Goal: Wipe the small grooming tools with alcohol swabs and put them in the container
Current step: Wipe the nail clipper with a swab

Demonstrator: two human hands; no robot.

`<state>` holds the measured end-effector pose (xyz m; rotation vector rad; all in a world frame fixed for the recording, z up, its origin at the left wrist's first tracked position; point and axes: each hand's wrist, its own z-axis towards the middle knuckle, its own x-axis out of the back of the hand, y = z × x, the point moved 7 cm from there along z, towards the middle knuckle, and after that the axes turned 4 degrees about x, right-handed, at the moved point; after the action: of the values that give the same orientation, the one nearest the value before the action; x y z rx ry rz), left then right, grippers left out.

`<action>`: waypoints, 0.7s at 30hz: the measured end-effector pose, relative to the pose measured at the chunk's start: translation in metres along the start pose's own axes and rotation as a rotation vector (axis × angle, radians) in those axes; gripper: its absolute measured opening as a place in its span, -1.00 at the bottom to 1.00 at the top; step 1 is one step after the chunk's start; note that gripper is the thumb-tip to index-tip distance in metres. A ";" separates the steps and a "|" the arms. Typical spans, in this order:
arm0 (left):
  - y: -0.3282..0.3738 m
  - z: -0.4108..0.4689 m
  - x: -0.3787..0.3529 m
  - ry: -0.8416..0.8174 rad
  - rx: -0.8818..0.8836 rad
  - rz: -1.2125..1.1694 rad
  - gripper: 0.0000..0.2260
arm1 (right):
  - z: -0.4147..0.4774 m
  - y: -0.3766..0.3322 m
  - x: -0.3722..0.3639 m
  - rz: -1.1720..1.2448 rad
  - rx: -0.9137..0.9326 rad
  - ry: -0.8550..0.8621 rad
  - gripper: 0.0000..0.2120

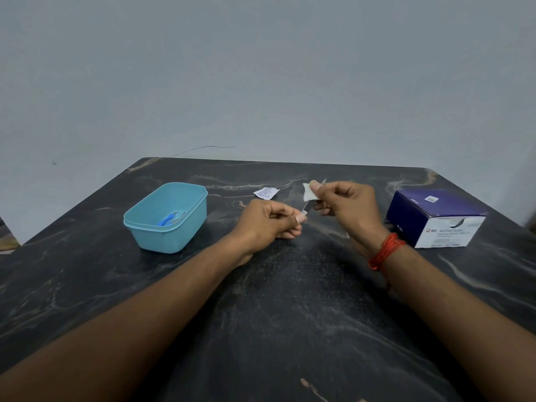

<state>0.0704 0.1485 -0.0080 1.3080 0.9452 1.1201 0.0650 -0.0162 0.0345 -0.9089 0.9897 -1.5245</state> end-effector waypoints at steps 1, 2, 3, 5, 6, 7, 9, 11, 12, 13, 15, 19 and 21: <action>0.001 0.000 0.000 -0.003 -0.008 0.015 -0.89 | -0.001 0.001 -0.001 0.033 -0.049 -0.009 -0.77; 0.001 0.000 0.000 -0.002 -0.015 0.029 -0.90 | -0.003 0.004 -0.002 0.088 -0.126 -0.035 -0.77; 0.001 0.000 0.000 0.000 -0.024 0.044 -0.91 | -0.005 0.007 -0.005 0.159 -0.226 -0.077 -0.77; 0.002 0.001 0.001 0.011 -0.048 0.077 -0.96 | -0.012 0.013 -0.010 0.287 -0.419 -0.154 -0.79; 0.002 0.001 0.002 0.024 -0.064 0.100 -0.97 | -0.015 0.015 -0.012 0.324 -0.474 -0.171 -0.78; 0.003 0.000 0.002 0.048 -0.087 0.132 -0.97 | -0.016 0.017 -0.013 0.351 -0.501 -0.171 -0.78; 0.008 -0.001 0.004 0.161 -0.170 0.284 -0.94 | -0.016 0.021 -0.014 0.404 -0.500 -0.122 -0.82; 0.020 -0.008 0.007 0.307 -0.272 0.460 -0.84 | -0.016 0.023 -0.016 0.469 -0.468 -0.048 -0.87; 0.026 -0.012 0.006 0.351 -0.326 0.501 -0.80 | -0.017 0.023 -0.016 0.496 -0.450 -0.019 -0.88; 0.032 -0.016 0.005 0.373 -0.387 0.532 -0.78 | -0.016 0.022 -0.016 0.520 -0.435 0.002 -0.88; 0.043 -0.022 0.001 0.401 -0.511 0.623 -0.78 | -0.016 0.021 -0.016 0.547 -0.418 0.015 -0.89; 0.057 -0.033 -0.005 0.417 -0.637 0.705 -0.79 | -0.015 0.019 -0.015 0.535 -0.414 0.019 -0.80; 0.062 -0.039 -0.008 0.420 -0.688 0.694 -0.80 | -0.015 0.018 -0.015 0.500 -0.389 0.019 -0.82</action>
<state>0.0258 0.1464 0.0506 0.8319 0.2936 2.0893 0.0595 -0.0017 0.0115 -0.8274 1.4347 -0.9364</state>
